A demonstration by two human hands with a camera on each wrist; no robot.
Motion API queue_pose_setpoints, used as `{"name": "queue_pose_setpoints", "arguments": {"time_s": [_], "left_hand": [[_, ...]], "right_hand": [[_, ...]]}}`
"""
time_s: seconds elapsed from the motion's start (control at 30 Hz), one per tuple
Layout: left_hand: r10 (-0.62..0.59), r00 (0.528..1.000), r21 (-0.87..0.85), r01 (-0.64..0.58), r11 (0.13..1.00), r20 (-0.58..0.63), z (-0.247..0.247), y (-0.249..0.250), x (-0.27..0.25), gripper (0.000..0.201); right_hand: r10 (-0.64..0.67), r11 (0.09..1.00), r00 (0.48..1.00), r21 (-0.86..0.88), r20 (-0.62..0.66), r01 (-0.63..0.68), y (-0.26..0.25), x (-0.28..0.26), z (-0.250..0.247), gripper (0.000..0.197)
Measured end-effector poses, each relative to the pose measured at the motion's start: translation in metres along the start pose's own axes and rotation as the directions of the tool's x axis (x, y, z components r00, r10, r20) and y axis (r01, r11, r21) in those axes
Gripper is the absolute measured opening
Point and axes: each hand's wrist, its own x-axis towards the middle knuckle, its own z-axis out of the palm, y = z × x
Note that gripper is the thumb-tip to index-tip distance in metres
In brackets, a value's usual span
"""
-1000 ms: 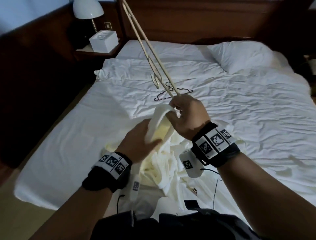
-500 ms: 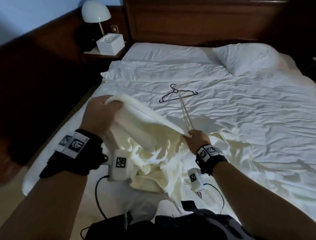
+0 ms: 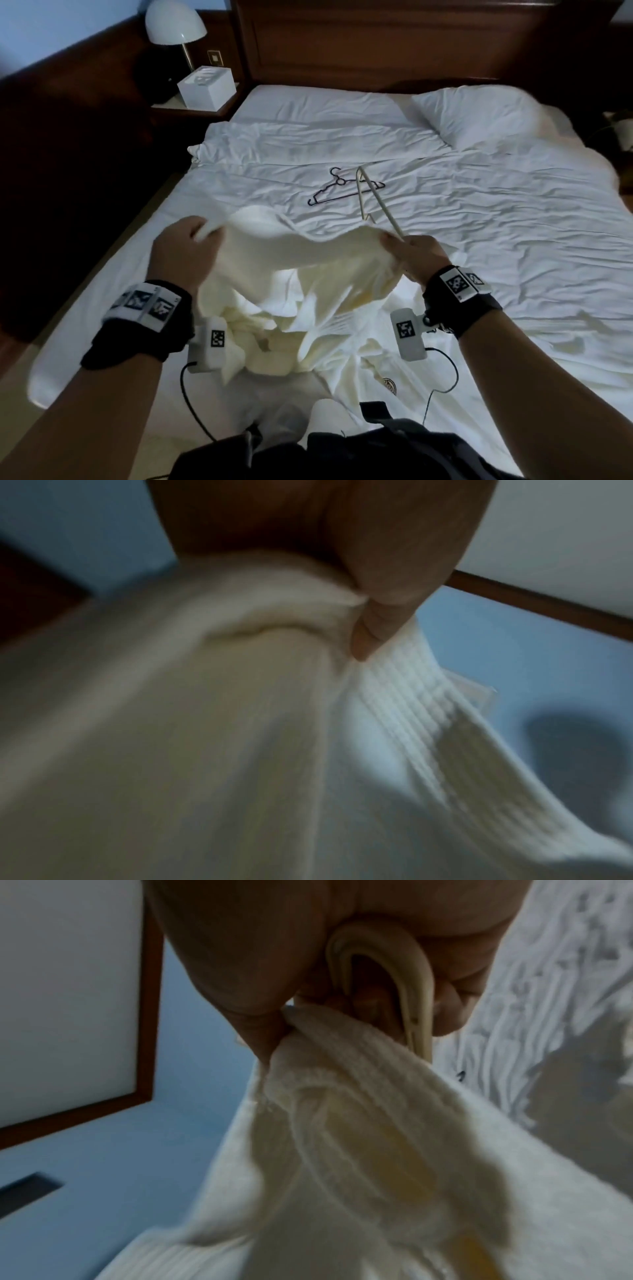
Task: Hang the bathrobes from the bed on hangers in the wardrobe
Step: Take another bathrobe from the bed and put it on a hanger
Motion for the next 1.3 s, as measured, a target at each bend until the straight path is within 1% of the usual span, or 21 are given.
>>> {"name": "queue_pose_setpoints", "arguments": {"time_s": [0.1,0.2,0.23,0.27,0.33,0.37,0.4,0.47,0.53,0.57,0.63,0.7,0.77,0.83,0.9,0.97,1.03,1.1,1.17,1.23,1.3], "left_hand": [[0.233,0.963,0.078,-0.245,0.966,0.134,0.027,0.008,-0.006,0.074],[0.51,0.787,-0.021,-0.537,0.843,0.348,0.052,0.027,-0.023,0.098],[0.521,0.749,-0.111,-0.526,0.843,0.408,0.059,0.035,-0.031,0.099],[0.505,0.749,-0.22,-0.456,0.862,0.428,0.065,0.043,-0.039,0.094],[0.52,0.81,-0.368,-0.411,0.834,0.272,0.074,0.053,-0.054,0.07],[0.582,0.801,-0.346,-0.511,0.787,0.139,0.076,0.055,-0.06,0.057],[0.681,0.731,-0.252,-0.652,0.715,0.038,0.078,0.054,-0.064,0.046],[0.88,0.475,-0.027,-0.879,0.476,0.033,0.083,0.045,-0.07,0.033],[0.967,0.23,0.084,-0.972,0.221,0.112,0.087,0.037,-0.071,0.033],[0.979,0.15,0.106,-0.985,0.136,0.14,0.087,0.036,-0.07,0.037],[0.984,0.071,0.142,-0.989,0.048,0.164,0.087,0.039,-0.063,0.037],[0.978,0.051,0.164,-0.986,0.017,0.202,0.081,0.047,-0.057,0.025],[0.968,0.071,0.18,-0.983,0.028,0.241,0.079,0.051,-0.052,0.01],[0.945,0.155,0.17,-0.979,0.109,0.286,0.079,0.048,-0.049,0.003],[0.906,0.264,0.157,-0.962,0.223,0.33,0.077,0.04,-0.048,0.009],[0.837,0.386,0.202,-0.922,0.332,0.389,0.078,0.029,-0.045,0.01],[0.703,0.567,0.255,-0.823,0.508,0.429,0.084,0.012,-0.037,0.023],[0.484,0.773,0.248,-0.605,0.756,0.411,0.088,0.001,-0.029,0.04],[0.208,0.901,0.013,-0.23,0.973,0.381,0.085,0.0,-0.022,0.042],[-0.012,0.93,-0.297,0.13,0.946,0.368,0.084,0.006,-0.017,0.037],[-0.119,0.903,-0.435,0.31,0.845,0.412,0.085,0.011,-0.012,0.03]], "right_hand": [[-0.2,0.977,0.975,-0.057,0.098,0.207,-0.018,-0.015,0.01,0.054],[-0.331,0.941,0.921,-0.002,0.207,0.339,-0.039,-0.029,0.02,0.049],[-0.343,0.936,0.909,0.008,0.235,0.351,-0.043,-0.03,0.023,0.047],[-0.351,0.932,0.899,0.008,0.263,0.361,-0.045,-0.03,0.026,0.045],[-0.365,0.922,0.887,-0.023,0.281,0.386,-0.042,-0.03,0.031,0.043],[-0.377,0.915,0.885,-0.038,0.275,0.402,-0.038,-0.029,0.033,0.045],[-0.383,0.912,0.886,-0.046,0.26,0.408,-0.034,-0.027,0.034,0.049],[-0.357,0.926,0.904,-0.038,0.236,0.376,-0.026,-0.024,0.033,0.052],[-0.322,0.941,0.914,-0.024,0.247,0.338,-0.021,-0.021,0.032,0.055],[-0.299,0.95,0.917,-0.01,0.264,0.312,-0.02,-0.022,0.032,0.057],[-0.273,0.961,0.914,0.04,0.301,0.274,-0.019,-0.023,0.031,0.053],[-0.26,0.966,0.908,0.075,0.33,0.249,-0.017,-0.023,0.031,0.045],[-0.257,0.966,0.913,0.113,0.317,0.232,-0.012,-0.021,0.031,0.042],[-0.237,0.97,0.944,0.108,0.23,0.217,-0.006,-0.015,0.029,0.033],[-0.193,0.981,0.974,0.014,0.118,0.193,0.001,-0.01,0.022,0.023],[-0.158,0.987,0.987,-0.027,0.029,0.158,0.007,-0.011,0.013,0.028],[-0.153,0.972,0.987,0.172,-0.047,0.159,0.013,-0.014,0.006,0.028],[-0.132,0.907,0.986,0.389,-0.099,0.161,0.017,-0.016,0.002,0.016],[-0.086,0.874,0.992,0.472,-0.092,0.12,0.02,-0.019,0.001,0.02],[-0.031,0.839,0.999,0.542,-0.036,0.045,0.025,-0.022,0.001,0.022],[0.002,0.802,1.0,0.598,0.026,-0.017,0.029,-0.026,0.001,0.022]]}}
